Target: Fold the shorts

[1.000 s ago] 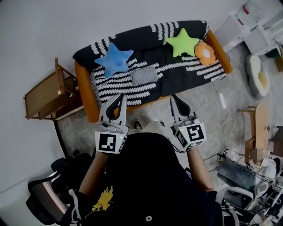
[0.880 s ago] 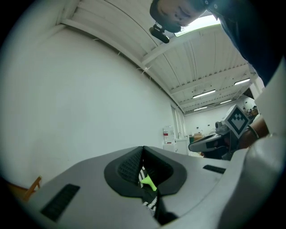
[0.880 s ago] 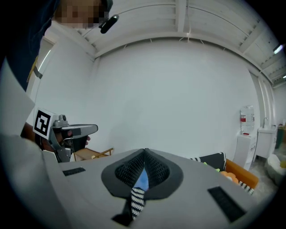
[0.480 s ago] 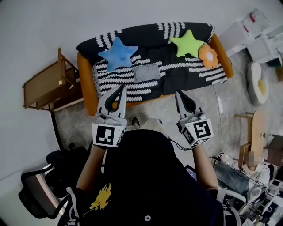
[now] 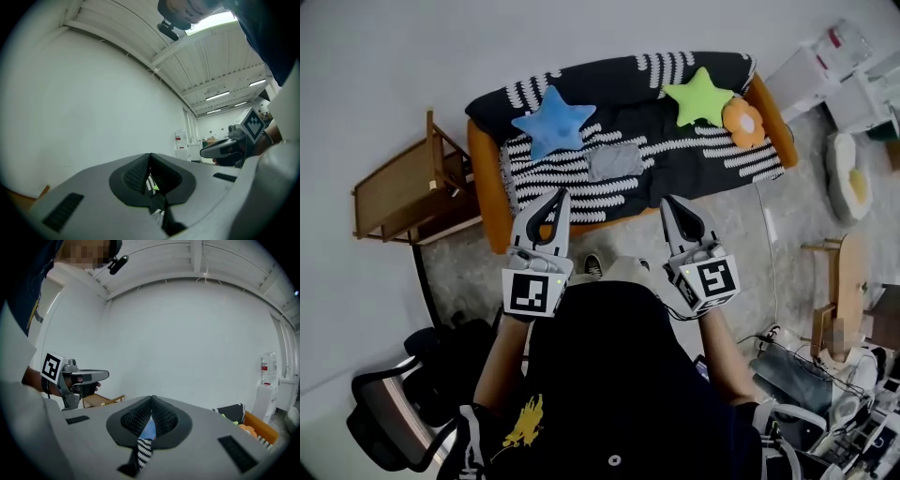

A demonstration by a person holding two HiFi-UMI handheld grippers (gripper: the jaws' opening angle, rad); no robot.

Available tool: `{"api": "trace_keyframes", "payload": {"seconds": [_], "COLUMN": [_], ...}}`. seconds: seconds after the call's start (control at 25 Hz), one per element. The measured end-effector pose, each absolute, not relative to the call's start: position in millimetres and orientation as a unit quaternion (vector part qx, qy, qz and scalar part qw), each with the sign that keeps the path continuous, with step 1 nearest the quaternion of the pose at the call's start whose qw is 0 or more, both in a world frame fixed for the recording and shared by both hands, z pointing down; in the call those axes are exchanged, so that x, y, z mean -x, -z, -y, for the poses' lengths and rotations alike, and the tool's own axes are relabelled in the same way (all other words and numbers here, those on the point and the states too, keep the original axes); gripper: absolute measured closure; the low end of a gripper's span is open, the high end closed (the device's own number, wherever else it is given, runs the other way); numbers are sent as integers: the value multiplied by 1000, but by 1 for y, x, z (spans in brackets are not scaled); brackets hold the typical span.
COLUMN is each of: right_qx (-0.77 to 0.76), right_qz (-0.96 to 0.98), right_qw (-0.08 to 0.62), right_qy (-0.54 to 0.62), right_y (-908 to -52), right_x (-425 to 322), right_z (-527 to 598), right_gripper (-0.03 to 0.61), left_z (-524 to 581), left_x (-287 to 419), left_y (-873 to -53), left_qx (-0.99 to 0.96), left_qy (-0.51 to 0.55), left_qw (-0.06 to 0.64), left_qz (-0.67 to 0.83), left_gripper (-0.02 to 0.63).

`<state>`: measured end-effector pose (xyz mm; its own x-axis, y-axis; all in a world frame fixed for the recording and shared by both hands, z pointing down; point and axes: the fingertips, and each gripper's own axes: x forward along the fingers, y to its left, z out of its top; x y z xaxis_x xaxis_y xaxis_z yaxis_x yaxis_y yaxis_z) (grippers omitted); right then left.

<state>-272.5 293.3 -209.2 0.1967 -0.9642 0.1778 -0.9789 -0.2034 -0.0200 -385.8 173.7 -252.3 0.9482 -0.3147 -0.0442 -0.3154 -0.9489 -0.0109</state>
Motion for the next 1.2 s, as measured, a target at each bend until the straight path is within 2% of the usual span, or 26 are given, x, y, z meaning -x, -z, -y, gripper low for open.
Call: {"api": "trace_keyframes", "payload": {"seconds": [0.56,1.0,1.2], "right_qx": [-798,-799,-781], "right_qz": [598,594,613], "right_qw": [32,79,115], "right_qy": [-73,-48,-33], "right_y": [226,235,242], "right_x": [242,213,203], "right_z": [-290,-298,-291], "right_gripper": [565,565,565], "left_z": [-165,-180,-187], "left_x": [370,362,359], "left_y": [251,232,212], "left_qx": [988,990,990], "left_qy": [-15,-15,21], "left_qw": [1,-27,-19], "left_qz": [-156,-137,-135], "left_gripper": [600,600,600]}}
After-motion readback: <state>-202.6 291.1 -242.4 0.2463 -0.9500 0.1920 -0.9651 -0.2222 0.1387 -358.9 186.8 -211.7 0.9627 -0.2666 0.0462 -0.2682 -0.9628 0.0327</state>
